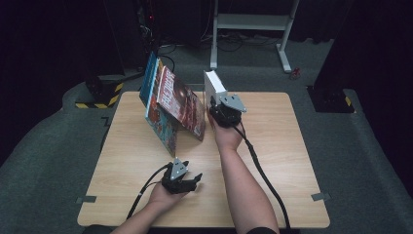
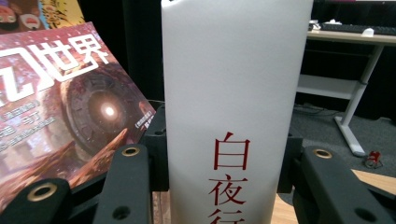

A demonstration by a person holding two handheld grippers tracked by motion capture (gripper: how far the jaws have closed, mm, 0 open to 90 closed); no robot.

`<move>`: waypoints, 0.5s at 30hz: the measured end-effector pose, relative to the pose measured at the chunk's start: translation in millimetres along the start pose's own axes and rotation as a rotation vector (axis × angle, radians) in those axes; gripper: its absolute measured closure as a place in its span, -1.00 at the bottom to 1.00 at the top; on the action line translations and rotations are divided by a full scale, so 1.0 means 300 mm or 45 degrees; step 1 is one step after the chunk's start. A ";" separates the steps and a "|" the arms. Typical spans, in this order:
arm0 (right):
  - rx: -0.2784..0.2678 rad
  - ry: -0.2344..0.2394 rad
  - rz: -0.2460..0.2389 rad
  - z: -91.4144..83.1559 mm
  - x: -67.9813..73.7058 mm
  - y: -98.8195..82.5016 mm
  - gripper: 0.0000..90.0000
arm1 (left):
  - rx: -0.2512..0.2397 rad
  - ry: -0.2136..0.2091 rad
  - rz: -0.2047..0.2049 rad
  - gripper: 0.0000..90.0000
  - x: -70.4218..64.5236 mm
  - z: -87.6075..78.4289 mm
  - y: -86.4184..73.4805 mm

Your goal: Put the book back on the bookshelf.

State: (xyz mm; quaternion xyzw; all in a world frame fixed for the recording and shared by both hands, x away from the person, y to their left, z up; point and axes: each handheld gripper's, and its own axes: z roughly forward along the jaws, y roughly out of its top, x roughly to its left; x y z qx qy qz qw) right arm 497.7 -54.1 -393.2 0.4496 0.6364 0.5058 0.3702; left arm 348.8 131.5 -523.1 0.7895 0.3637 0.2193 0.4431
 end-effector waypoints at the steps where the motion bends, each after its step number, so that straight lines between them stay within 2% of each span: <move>1: -0.003 -0.001 -0.002 0.006 -0.001 0.000 0.21 | 0.004 -0.001 0.006 -0.36 0.001 -0.001 0.000; 15: -0.009 -0.046 -0.003 0.097 0.010 0.008 0.21 | 0.003 -0.004 0.008 -0.36 0.000 -0.003 -0.001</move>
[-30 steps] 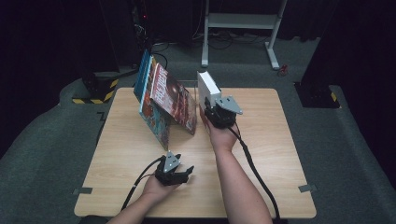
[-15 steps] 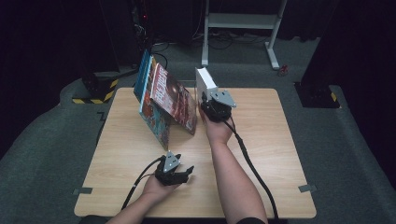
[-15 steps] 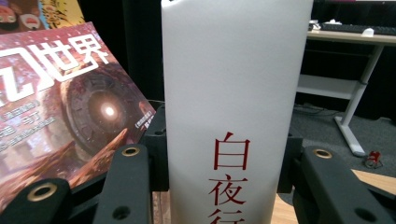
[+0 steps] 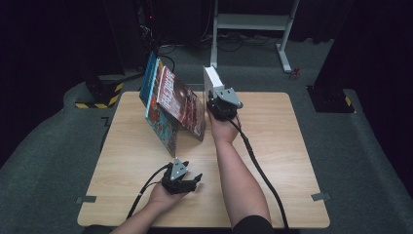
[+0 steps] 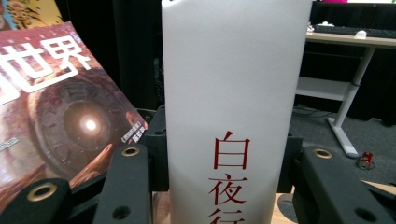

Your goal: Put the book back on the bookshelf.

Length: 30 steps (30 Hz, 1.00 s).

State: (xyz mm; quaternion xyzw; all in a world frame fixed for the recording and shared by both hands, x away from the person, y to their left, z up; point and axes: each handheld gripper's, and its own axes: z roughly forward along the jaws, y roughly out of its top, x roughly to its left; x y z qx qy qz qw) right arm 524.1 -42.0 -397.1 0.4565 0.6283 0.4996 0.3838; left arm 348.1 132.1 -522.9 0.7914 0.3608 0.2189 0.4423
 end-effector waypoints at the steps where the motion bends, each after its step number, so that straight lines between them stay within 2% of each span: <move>1: -0.001 -0.005 -0.001 0.006 0.000 -0.001 0.21 | 0.000 -0.001 0.000 -0.36 0.000 0.000 0.000; 13: -0.009 -0.020 0.022 0.051 -0.003 -0.008 0.21 | -0.005 -0.002 -0.002 -0.36 0.000 -0.003 -0.002; 21: -0.010 -0.029 0.010 0.075 0.013 -0.021 0.21 | -0.009 -0.003 -0.001 -0.36 0.000 -0.006 -0.004; 30: -0.017 -0.041 0.005 0.101 0.009 -0.028 0.21 | -0.010 -0.005 -0.002 -0.36 0.000 -0.006 -0.004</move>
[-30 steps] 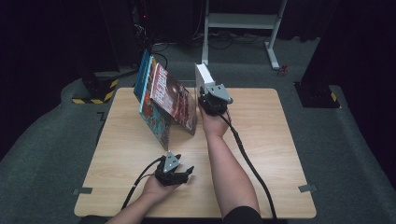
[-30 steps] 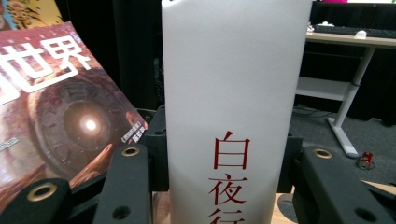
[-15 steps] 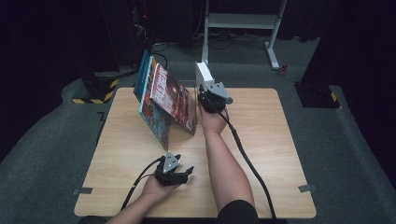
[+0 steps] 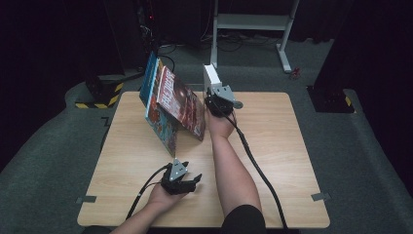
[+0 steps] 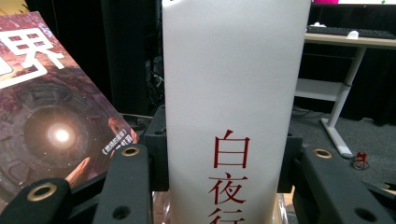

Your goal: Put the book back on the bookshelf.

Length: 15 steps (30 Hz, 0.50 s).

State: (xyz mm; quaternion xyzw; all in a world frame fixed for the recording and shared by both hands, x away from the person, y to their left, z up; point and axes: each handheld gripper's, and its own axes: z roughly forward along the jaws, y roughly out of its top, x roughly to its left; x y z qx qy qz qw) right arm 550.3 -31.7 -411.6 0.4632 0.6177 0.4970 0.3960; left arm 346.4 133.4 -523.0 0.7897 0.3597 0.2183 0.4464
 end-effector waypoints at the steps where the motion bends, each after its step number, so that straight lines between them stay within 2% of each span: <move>1: -0.004 -0.001 0.001 0.002 0.000 -0.001 0.21 | 0.000 0.000 0.000 -0.36 0.000 0.000 0.000; 11: 0.003 0.004 -0.006 0.003 0.002 -0.019 0.21 | 0.002 0.002 0.003 -0.35 -0.001 -0.001 0.000; 15: -0.015 0.004 0.020 -0.001 -0.006 -0.034 0.21 | 0.002 0.003 0.004 -0.35 -0.001 -0.001 0.000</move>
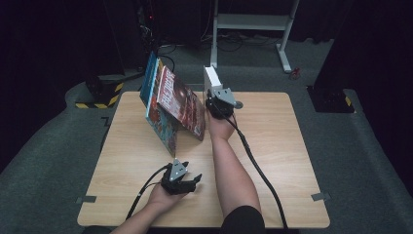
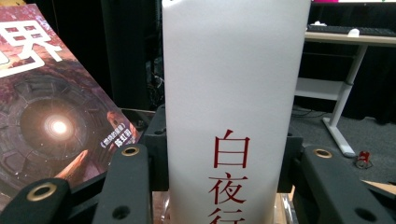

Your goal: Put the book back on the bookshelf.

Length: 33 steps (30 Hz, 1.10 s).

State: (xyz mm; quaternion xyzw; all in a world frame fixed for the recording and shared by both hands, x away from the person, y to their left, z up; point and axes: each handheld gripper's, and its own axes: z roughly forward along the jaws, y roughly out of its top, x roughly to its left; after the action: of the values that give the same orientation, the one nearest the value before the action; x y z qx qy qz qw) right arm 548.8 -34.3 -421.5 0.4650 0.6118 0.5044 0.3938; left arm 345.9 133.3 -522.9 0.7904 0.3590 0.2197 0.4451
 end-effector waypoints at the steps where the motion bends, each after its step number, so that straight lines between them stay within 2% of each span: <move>1: 0.001 0.002 0.002 -0.002 -0.002 -0.002 0.21 | 0.000 0.000 0.000 -0.35 0.000 0.000 0.000; 9: -0.002 0.000 0.011 -0.020 -0.005 -0.022 0.20 | 0.001 0.004 0.009 -0.35 -0.002 0.001 0.000; 24: 0.035 -0.031 0.030 -0.042 0.012 -0.034 0.19 | 0.003 0.010 0.016 -0.35 -0.004 0.002 0.001; 29: 0.065 -0.014 0.017 -0.051 0.007 -0.048 0.18 | 0.005 0.008 0.021 -0.35 -0.005 0.002 0.001; 33: 0.077 -0.010 0.045 -0.056 -0.006 -0.050 0.18 | 0.007 0.009 0.022 -0.35 -0.006 0.003 0.002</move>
State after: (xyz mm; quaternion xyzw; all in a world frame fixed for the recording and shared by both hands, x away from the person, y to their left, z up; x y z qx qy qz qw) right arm 530.7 -41.1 -433.1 0.4895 0.6168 0.4907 0.3730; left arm 345.7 131.2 -523.0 0.7939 0.3545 0.2253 0.4397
